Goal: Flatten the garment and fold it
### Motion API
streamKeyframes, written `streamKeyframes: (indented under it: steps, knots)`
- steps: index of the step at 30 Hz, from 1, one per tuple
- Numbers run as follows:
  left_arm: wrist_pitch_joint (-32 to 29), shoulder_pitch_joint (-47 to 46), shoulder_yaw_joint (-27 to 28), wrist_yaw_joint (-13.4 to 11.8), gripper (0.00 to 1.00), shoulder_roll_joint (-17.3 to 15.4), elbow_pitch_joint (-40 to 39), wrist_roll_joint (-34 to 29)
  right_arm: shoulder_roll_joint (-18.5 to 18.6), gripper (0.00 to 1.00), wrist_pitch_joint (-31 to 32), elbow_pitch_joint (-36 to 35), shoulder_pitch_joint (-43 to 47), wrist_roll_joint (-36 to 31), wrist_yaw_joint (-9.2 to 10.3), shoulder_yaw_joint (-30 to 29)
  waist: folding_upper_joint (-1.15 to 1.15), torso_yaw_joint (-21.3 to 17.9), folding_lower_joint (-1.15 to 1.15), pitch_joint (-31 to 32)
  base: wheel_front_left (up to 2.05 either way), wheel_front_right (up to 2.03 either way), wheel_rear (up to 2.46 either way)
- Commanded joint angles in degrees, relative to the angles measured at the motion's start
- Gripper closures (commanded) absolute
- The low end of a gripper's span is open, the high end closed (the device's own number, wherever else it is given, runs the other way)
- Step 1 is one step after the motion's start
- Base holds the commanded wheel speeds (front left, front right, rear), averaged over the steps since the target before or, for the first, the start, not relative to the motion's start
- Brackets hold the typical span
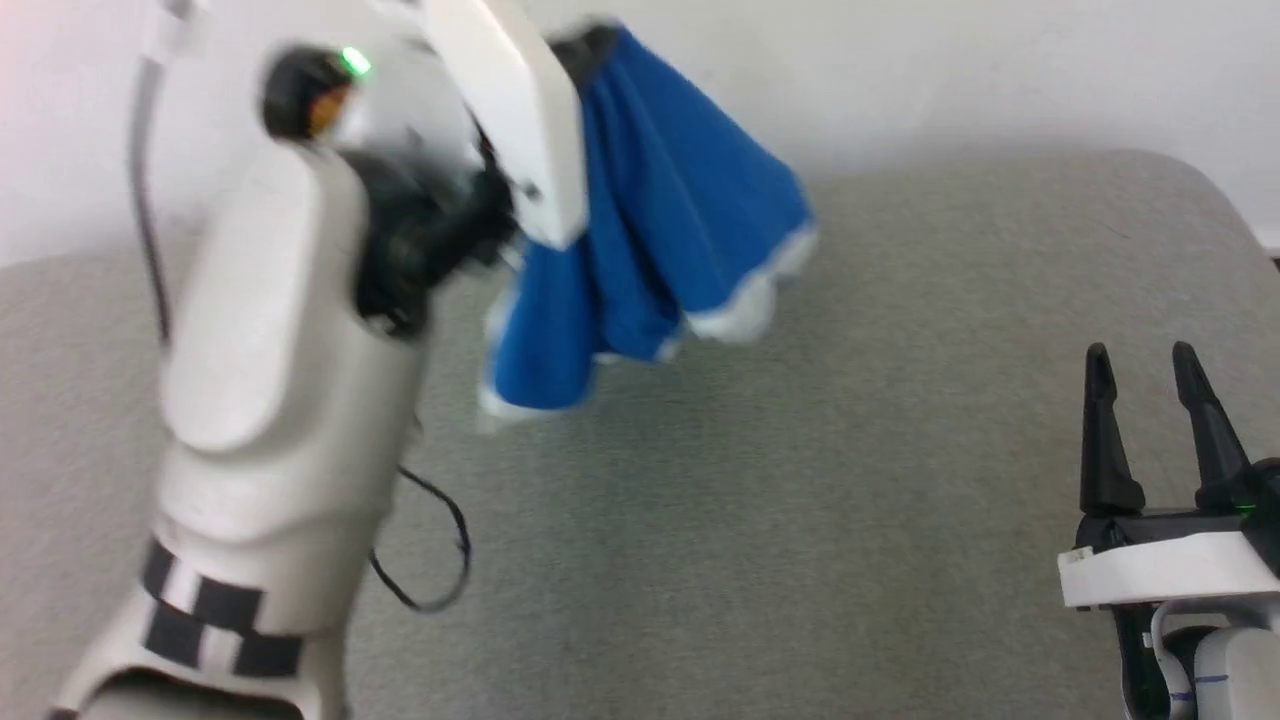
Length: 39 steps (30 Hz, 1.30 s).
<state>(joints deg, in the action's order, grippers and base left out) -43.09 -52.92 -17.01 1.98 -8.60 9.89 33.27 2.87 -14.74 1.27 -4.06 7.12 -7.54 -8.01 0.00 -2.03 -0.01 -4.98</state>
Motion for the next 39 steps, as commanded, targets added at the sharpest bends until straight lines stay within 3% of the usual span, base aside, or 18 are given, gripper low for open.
streamKeyframes:
  steps: [1,11,18,20,27,35,39]
  knots:
    - [0.97,2.52,-1.28,0.56,1.0,0.67,-0.03,-0.28,0.0,0.0,-0.26,-0.32,0.46,0.44,0.05,-0.12,0.0,-3.51,0.01,-0.88,0.0,0.0,0.0]
    - [7.02,18.18,-11.77,2.3,1.0,3.45,7.9,-3.05,0.0,0.0,-0.26,-0.11,0.26,1.28,0.05,0.74,0.0,-6.22,0.01,-1.74,0.0,0.0,0.0]
    - [15.04,25.51,-12.68,0.32,0.99,5.28,13.87,0.42,0.0,0.0,-0.26,0.18,0.78,1.29,0.05,0.8,0.0,-5.76,0.01,-1.57,0.0,0.0,0.0]
    - [17.94,25.32,-12.26,0.11,0.0,5.52,13.12,2.15,0.0,0.0,-0.26,0.24,1.07,1.02,0.05,0.63,0.0,-4.98,0.01,-1.17,0.0,0.0,0.0]
    - [28.85,24.96,-8.71,-0.7,0.0,5.45,4.93,5.59,0.0,0.0,-0.26,0.64,1.85,0.51,0.05,0.94,0.0,-2.59,0.01,0.92,0.0,0.0,0.0]
    - [50.52,35.77,-0.9,-4.33,0.0,-3.41,-7.05,-3.24,0.0,0.0,-0.26,0.83,3.97,0.48,0.05,1.27,0.0,-1.41,0.01,3.4,0.0,0.0,0.0]
    - [56.53,46.71,3.43,-7.52,0.0,-6.05,-10.2,-5.17,0.0,0.0,-0.26,1.14,5.73,0.66,0.05,1.22,0.0,-1.16,0.01,4.06,0.0,0.0,0.0]
